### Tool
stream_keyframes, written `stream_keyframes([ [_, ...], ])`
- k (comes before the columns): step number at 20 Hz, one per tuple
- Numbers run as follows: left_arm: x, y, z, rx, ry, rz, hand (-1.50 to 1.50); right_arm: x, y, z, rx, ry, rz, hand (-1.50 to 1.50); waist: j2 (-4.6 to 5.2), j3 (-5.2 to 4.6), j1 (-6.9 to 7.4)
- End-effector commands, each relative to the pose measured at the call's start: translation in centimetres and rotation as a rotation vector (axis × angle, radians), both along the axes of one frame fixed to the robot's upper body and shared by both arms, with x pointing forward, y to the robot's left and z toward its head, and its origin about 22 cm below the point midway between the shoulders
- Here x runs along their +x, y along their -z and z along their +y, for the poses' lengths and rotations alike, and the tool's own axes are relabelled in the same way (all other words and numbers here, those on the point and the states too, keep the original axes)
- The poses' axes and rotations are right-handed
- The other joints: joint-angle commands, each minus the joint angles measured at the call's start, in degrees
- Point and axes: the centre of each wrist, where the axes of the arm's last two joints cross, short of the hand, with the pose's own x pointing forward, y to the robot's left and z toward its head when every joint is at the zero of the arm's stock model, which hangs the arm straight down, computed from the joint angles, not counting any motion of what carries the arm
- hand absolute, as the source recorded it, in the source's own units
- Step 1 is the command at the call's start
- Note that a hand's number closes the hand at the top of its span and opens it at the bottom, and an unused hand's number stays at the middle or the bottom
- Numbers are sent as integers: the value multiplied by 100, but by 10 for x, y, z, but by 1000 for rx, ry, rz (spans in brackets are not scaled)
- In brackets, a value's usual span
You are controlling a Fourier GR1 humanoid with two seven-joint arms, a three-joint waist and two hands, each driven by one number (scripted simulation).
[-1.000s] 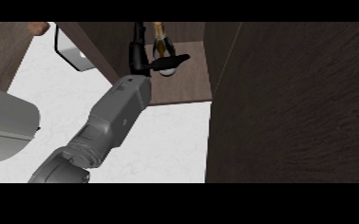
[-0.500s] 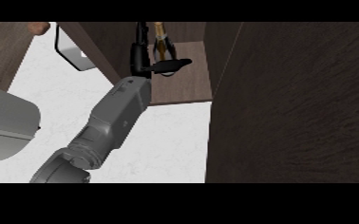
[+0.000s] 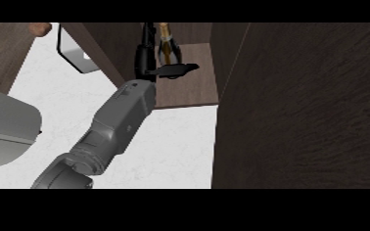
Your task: Pick up the wine, place it into the cabinet and close the cabinet
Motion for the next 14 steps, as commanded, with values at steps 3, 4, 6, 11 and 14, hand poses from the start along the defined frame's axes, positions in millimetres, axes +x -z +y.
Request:
stream_keyframes([
  [3, -9, 18, 9, -84, 2, 37, -150, -9, 0, 3, 21, -29, -6, -150, -47, -10, 67],
  [4, -12, 22, 12, -116, -14, 34, -150, -12, -1, 8, 27, -14, -10, -150, -45, -13, 69],
  [6, -7, 13, 7, -125, -22, 25, -150, -13, -8, -5, 25, -25, -21, -150, -62, -9, 50],
  [11, -22, 37, 16, -141, 3, 47, -150, -5, -6, 7, 41, 5, 4, -150, -100, -11, 107],
  [14, -20, 31, 11, -143, 12, 45, -150, -14, -13, -1, 9, -26, -15, -150, -83, -9, 68],
])
